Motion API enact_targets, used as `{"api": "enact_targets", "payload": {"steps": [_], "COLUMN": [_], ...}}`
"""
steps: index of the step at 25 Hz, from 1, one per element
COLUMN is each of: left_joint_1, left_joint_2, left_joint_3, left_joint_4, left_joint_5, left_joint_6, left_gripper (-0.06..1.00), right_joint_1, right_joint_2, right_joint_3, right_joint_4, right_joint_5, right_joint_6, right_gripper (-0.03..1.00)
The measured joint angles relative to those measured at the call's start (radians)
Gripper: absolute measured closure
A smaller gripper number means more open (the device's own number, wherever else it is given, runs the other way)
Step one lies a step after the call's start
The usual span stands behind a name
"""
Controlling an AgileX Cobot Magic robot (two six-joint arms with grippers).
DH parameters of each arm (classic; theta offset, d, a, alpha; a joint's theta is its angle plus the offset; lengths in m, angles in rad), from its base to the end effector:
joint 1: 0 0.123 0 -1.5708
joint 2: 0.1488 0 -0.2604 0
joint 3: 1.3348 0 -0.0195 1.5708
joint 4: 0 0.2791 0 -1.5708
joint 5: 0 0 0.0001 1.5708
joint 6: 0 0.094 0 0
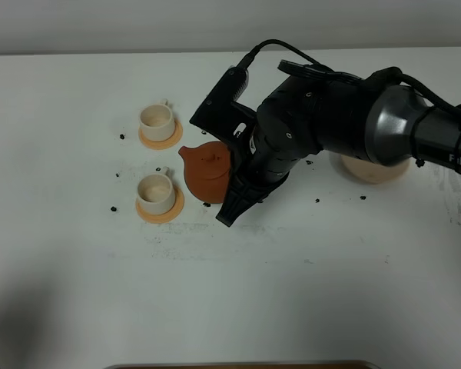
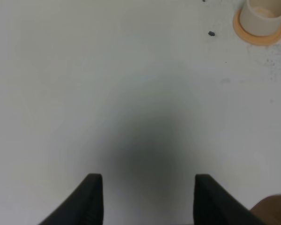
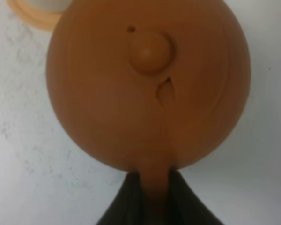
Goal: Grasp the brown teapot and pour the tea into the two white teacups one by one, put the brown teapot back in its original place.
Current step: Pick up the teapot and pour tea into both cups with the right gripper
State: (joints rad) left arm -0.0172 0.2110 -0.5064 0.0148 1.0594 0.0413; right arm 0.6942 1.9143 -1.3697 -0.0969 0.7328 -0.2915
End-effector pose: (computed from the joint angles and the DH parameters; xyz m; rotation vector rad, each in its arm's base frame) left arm 0.0811 -0.0002 0.2780 0.0669 2.2467 0.0314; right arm 0.3244 0.2621 0.1597 -1.3744 2.3859 -0.0002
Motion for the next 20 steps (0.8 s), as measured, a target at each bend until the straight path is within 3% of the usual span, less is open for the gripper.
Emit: {"api": "enact_targets", "payload": {"steps": [20], "left_joint_1": [0.000], "left_joint_2": [0.000], "left_joint_3": [0.000], "left_joint_4": [0.000], "left_joint_5": [0.000], "left_joint_6": [0.000], "left_gripper": [0.48], "right_joint_1": [0.022], "right_joint_2": [0.042], "right_joint_3": [-0.013], "right_joint_4": [-0.079], "right_joint_5": [-0.042], "right_joint_6": [-0.035], "right_gripper": [0.85]}}
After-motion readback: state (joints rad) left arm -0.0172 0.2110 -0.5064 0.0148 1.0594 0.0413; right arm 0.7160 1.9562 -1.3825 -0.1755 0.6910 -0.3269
